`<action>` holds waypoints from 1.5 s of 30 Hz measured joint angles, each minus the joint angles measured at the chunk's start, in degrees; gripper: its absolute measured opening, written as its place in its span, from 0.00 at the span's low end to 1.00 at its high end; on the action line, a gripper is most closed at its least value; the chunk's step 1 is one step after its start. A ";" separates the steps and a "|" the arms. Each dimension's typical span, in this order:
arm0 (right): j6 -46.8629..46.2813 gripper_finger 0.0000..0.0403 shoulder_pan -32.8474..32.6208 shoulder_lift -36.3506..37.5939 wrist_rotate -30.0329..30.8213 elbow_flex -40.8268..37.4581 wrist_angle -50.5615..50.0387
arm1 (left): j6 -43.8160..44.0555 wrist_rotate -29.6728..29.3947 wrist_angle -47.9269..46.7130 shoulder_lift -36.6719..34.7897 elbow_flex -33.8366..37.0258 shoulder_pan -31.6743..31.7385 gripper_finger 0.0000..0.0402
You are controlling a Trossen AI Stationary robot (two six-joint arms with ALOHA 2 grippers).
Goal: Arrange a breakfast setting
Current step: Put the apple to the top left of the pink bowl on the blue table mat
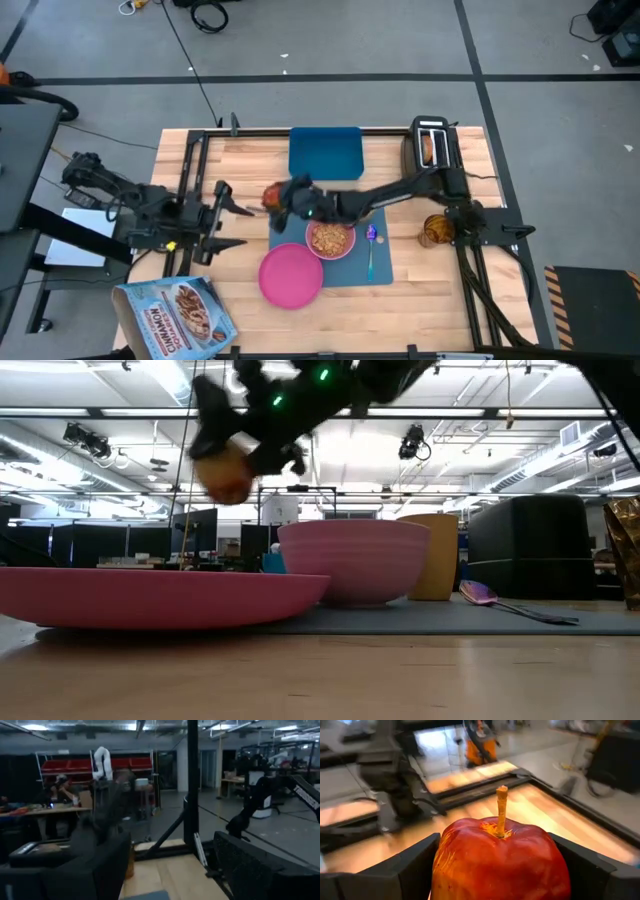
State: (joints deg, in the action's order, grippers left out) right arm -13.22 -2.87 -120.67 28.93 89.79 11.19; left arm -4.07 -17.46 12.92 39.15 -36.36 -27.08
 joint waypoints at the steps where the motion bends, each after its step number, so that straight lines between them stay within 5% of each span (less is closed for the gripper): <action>1: 1.03 0.84 -0.56 -1.66 0.02 0.01 3.16 | 0.14 -0.76 -0.47 0.15 0.00 -0.75 0.72; 10: 9.81 0.84 -3.93 -6.73 0.71 -0.36 10.63 | 5.16 -14.44 -14.57 0.19 0.10 -4.45 0.72; 19: 12.89 0.84 -8.43 0.17 2.07 -12.81 25.11 | 6.02 -20.74 -8.09 0.43 8.12 -4.48 0.67; 26: 18.28 0.84 -9.93 1.93 2.12 -15.84 31.90 | 4.62 -11.30 9.55 3.22 14.38 2.62 0.55; 33: 20.52 0.84 -9.77 1.93 2.07 -14.79 33.16 | 7.32 -6.28 14.04 9.91 15.06 9.34 0.44; 45: 19.68 0.84 -9.67 1.88 4.85 -14.76 32.67 | 6.42 -3.88 16.72 13.34 15.02 11.51 0.20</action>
State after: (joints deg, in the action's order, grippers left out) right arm 6.46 -12.53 -118.78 33.78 75.02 43.86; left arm 2.34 -21.34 29.64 52.49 -21.34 -15.57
